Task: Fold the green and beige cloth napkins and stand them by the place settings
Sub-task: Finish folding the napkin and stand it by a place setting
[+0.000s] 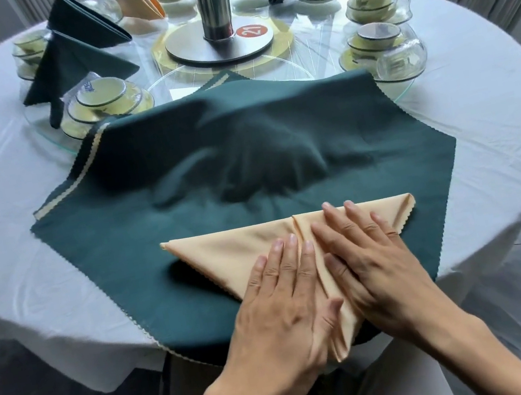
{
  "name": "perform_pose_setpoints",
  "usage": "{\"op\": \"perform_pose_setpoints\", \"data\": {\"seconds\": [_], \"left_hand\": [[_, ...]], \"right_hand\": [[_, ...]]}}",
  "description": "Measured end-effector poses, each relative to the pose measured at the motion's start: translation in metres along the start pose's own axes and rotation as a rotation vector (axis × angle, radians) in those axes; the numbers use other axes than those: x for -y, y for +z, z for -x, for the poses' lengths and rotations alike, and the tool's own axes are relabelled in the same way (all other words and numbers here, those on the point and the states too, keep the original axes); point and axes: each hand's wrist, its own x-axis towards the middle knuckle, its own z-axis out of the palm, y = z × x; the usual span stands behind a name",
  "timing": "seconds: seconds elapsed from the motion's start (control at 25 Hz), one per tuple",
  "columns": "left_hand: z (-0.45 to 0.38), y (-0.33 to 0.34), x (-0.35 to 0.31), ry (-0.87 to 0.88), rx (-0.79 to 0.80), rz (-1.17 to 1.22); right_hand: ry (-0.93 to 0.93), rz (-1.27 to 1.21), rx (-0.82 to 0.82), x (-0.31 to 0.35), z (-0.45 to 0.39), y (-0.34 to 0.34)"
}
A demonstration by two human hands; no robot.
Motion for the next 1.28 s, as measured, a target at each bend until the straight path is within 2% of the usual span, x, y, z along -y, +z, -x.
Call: {"op": "perform_pose_setpoints", "data": {"seconds": [0.2, 0.28, 0.44, 0.56, 0.6, 0.68, 0.76, 0.84, 0.92, 1.0, 1.12, 1.2, 1.28], "left_hand": [[0.000, 0.007, -0.009, -0.039, -0.022, -0.008], [0.000, 0.008, -0.011, -0.045, -0.006, -0.012], [-0.002, 0.006, -0.015, -0.069, 0.043, -0.013], [-0.002, 0.005, -0.018, -0.084, 0.093, 0.050], [-0.002, 0.002, -0.015, -0.096, 0.115, 0.125], [-0.006, -0.009, -0.007, -0.152, 0.099, 0.442], [-0.008, -0.022, 0.005, -0.199, 0.206, 0.760], [-0.006, -0.030, 0.013, -0.221, 0.236, 0.909], [-0.008, -0.031, 0.018, -0.170, 0.202, 0.832], [-0.019, -0.029, 0.020, -0.096, 0.191, 0.621], [-0.060, -0.032, 0.037, -0.009, 0.328, 0.235], [-0.088, -0.039, 0.053, 0.094, 0.394, 0.264], [-0.108, -0.048, 0.066, 0.105, 0.493, 0.422]], "right_hand": [[-0.043, -0.049, 0.023, 0.015, 0.018, 0.005], [-0.069, 0.027, 0.047, -0.003, 0.015, -0.001], [0.175, 0.177, 0.129, -0.048, -0.004, -0.015], [0.200, 0.166, 0.040, -0.016, 0.006, -0.016], [0.170, 0.082, -0.009, 0.006, 0.016, -0.014], [0.103, -0.054, -0.069, 0.046, 0.038, -0.003], [0.104, -0.051, -0.081, 0.067, 0.046, 0.006], [0.145, 0.027, -0.079, 0.073, 0.046, 0.015], [0.170, 0.068, -0.087, 0.074, 0.045, 0.020], [0.165, 0.094, -0.101, 0.073, 0.046, 0.022], [0.161, 0.095, -0.093, 0.072, 0.045, 0.020], [0.173, 0.088, -0.103, 0.072, 0.047, 0.021], [0.188, 0.077, -0.120, 0.072, 0.047, 0.022]]}}
